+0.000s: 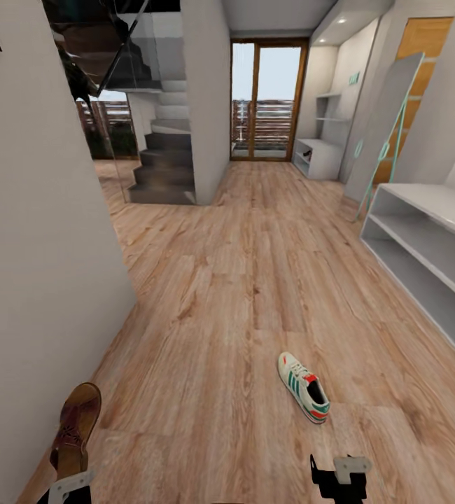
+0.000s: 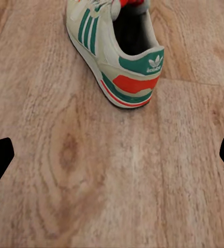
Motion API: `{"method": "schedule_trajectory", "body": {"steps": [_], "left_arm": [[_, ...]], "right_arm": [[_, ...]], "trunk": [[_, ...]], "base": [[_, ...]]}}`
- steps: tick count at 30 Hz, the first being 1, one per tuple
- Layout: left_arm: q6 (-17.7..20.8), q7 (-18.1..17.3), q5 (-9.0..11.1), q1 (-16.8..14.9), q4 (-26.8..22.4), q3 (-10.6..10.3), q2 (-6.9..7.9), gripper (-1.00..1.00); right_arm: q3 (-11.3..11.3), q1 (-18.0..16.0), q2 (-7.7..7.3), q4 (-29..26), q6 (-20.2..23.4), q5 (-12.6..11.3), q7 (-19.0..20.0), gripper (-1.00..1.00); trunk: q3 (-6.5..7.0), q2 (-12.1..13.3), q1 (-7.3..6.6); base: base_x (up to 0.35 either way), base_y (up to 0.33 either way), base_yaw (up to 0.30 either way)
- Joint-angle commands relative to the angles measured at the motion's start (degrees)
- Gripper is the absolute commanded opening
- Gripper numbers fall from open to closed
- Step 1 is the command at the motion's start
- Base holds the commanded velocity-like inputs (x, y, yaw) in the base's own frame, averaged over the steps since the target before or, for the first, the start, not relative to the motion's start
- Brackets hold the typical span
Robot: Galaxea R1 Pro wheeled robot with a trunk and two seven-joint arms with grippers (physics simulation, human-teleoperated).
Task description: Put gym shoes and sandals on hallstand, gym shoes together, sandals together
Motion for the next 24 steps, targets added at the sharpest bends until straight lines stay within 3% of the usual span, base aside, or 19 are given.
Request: {"method": "schedule_trajectory", "body": {"steps": [1, 24], "left_arm": [[-0.1, -0.6, 0.4, 0.0, 0.1, 0.2, -0.01, -1.00], [-0.1, -0.6, 0.4, 0.0, 0.0, 0.2, 0.07, -1.00]], "right_arm": [[0.5, 0.0, -0.04, 0.0, -0.1, -0.4, -0.2, 1.00], [0.6, 0.0, -0.03, -0.1, 0.0, -0.4, 0.0, 1.00]], "trunk": [[-0.05, 0.0, -0.01], [-0.06, 0.0, -0.01]], "base": [[0.000, -0.245, 0.145], [0.000, -0.266, 0.022]]}}
